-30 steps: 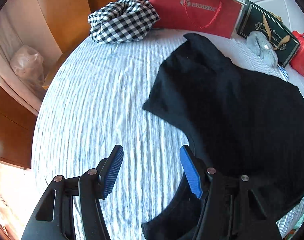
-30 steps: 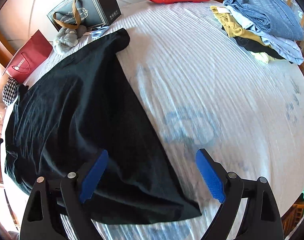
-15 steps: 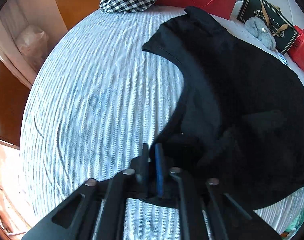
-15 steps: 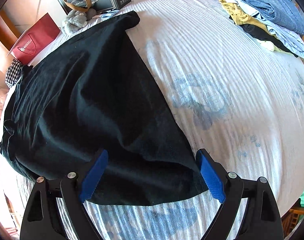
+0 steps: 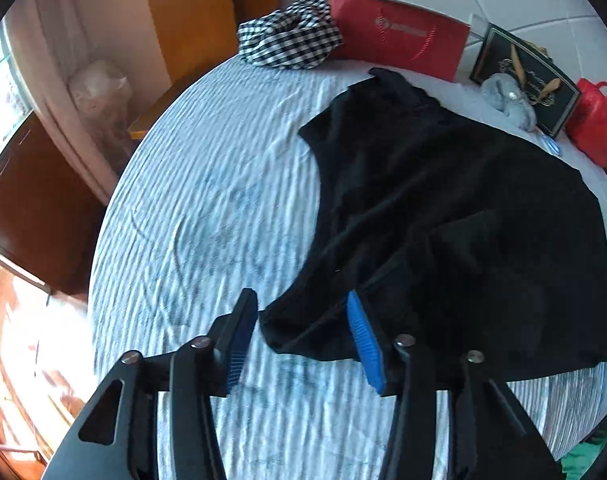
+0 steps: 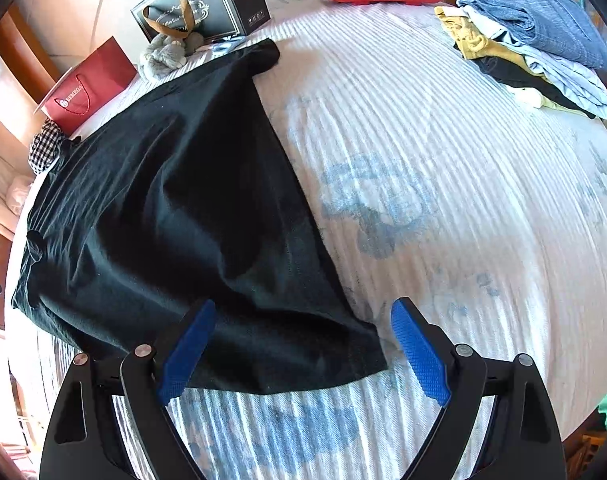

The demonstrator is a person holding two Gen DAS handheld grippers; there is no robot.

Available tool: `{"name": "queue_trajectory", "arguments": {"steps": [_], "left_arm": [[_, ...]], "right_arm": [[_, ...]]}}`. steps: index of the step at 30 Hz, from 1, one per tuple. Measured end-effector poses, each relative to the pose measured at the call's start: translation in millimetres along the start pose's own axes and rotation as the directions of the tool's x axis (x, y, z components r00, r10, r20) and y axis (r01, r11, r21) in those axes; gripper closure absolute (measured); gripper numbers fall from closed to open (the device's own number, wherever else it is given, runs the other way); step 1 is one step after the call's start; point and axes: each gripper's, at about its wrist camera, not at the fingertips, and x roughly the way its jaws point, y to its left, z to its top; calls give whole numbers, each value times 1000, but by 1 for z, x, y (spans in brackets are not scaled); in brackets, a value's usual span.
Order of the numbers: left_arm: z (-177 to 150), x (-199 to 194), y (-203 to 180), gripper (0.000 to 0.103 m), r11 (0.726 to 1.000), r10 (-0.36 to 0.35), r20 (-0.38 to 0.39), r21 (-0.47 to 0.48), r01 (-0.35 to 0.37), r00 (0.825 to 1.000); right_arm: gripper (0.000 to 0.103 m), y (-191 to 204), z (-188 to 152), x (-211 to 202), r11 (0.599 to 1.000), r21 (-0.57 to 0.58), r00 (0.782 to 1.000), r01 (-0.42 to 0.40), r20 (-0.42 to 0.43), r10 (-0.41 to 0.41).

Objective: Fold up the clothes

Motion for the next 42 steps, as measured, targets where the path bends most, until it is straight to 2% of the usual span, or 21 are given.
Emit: {"name": "queue_trajectory", "arguments": {"steps": [4, 9, 17, 23, 25, 27, 28, 33, 36, 38, 40, 41, 42], "left_arm": [[12, 10, -33, 48, 994, -46, 7, 97, 45, 999], [15, 35, -44, 48, 987, -48, -29, 153, 52, 998], [22, 35, -64, 47, 965, -138, -44, 219, 144, 989], [38, 47, -90, 46, 946, -154, -46, 280, 161, 987], [44, 56, -99, 41, 937, -151, -55, 312, 161, 987], [49, 66, -107, 41, 925, -156, -68, 340, 170, 985], [51, 72, -112, 41, 920, -155, -79, 351, 173, 985], [57, 96, -128, 40, 899, -158, -124, 391, 195, 980], [57, 99, -132, 41, 889, -164, -123, 413, 201, 979], [56, 98, -132, 53, 884, -178, -123, 415, 213, 976], [52, 95, -135, 80, 883, -156, -99, 433, 184, 983], [50, 94, -136, 89, 882, -141, -87, 442, 165, 986], [48, 93, -138, 95, 880, -127, -75, 451, 147, 989]], "right_arm": [[14, -11, -4, -20, 999, -17, 999, -34, 27, 34], [14, -19, -16, -37, 998, -49, 999, -38, 30, 39], [14, -22, -25, -25, 999, -26, 1000, -26, -8, 26], [14, -19, -28, -11, 999, 0, 999, -34, -33, 34], [14, -18, -29, -6, 999, 8, 998, -37, -41, 37], [10, -14, -28, -6, 999, 7, 998, -44, -35, 44], [4, -12, -28, -6, 999, 7, 998, -49, -34, 49], [4, -8, -27, -7, 1000, 6, 999, -27, -25, 28], [4, -8, -27, -10, 1000, 6, 1000, -23, -15, 23], [4, -8, -27, -14, 1000, 9, 1000, -12, -6, 12], [13, -11, -27, -16, 1000, 19, 1000, -10, 0, 10], [22, -13, -27, -16, 1000, 21, 1000, -5, 0, 5], [23, -14, -26, -16, 1000, 23, 1000, 0, 1, 0]]}}
